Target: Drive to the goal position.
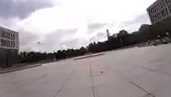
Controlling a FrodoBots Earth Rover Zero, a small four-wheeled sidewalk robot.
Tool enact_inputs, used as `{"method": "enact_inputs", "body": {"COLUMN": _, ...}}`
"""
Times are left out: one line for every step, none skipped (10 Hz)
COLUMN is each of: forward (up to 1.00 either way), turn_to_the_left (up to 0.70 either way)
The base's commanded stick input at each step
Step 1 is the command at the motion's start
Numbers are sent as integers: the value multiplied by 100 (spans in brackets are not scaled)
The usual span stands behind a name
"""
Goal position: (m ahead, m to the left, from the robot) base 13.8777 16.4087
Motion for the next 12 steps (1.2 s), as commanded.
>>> {"method": "enact_inputs", "body": {"forward": 70, "turn_to_the_left": 0}}
{"method": "enact_inputs", "body": {"forward": 70, "turn_to_the_left": 0}}
{"method": "enact_inputs", "body": {"forward": 70, "turn_to_the_left": 0}}
{"method": "enact_inputs", "body": {"forward": 70, "turn_to_the_left": 0}}
{"method": "enact_inputs", "body": {"forward": 70, "turn_to_the_left": 0}}
{"method": "enact_inputs", "body": {"forward": 70, "turn_to_the_left": 0}}
{"method": "enact_inputs", "body": {"forward": 70, "turn_to_the_left": 0}}
{"method": "enact_inputs", "body": {"forward": 70, "turn_to_the_left": 0}}
{"method": "enact_inputs", "body": {"forward": 70, "turn_to_the_left": 0}}
{"method": "enact_inputs", "body": {"forward": 70, "turn_to_the_left": 0}}
{"method": "enact_inputs", "body": {"forward": 70, "turn_to_the_left": 0}}
{"method": "enact_inputs", "body": {"forward": 70, "turn_to_the_left": 0}}
